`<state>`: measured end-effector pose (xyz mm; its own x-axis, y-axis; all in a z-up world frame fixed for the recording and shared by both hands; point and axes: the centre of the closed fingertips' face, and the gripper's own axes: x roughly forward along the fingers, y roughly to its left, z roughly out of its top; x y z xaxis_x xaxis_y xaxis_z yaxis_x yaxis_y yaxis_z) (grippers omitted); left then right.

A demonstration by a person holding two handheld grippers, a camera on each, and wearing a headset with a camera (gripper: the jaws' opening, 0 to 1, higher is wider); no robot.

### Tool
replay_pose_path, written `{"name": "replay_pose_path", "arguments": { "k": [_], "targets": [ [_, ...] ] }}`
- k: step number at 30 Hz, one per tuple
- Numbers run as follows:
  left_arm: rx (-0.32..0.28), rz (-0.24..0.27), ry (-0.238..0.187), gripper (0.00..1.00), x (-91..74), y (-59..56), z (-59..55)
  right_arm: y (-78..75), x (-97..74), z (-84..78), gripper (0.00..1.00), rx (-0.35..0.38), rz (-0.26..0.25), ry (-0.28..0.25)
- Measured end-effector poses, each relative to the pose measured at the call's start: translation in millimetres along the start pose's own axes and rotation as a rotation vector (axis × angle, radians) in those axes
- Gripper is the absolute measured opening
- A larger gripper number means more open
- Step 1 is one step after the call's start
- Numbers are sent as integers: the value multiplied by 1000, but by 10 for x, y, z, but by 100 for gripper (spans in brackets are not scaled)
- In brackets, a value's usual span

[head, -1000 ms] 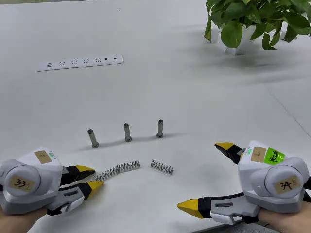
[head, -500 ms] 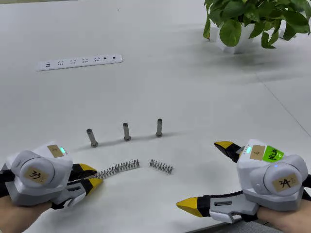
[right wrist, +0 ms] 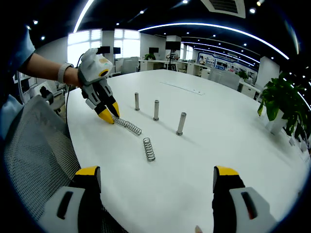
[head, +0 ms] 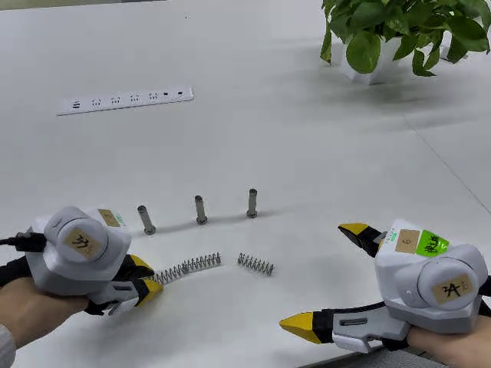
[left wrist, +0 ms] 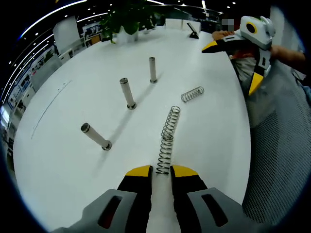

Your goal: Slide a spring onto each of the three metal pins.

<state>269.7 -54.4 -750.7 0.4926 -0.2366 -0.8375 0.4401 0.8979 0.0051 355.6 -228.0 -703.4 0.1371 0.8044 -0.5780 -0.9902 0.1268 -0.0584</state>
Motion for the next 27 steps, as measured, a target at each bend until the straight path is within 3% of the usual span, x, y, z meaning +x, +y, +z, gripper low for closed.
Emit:
{"name": "replay_pose_path", "arguments": {
  "k": [4,13,27],
  "targets": [
    [30,-7,49,16,19,2,-5,9,3,-1,97,1,4,2],
    [29,-9,142,16,43,-8,-20,21,5,2,97,-3,7,5],
    [16,4,131,11,24,-9,-33,17,7,-6,97,-2,9,6]
  ]
}}
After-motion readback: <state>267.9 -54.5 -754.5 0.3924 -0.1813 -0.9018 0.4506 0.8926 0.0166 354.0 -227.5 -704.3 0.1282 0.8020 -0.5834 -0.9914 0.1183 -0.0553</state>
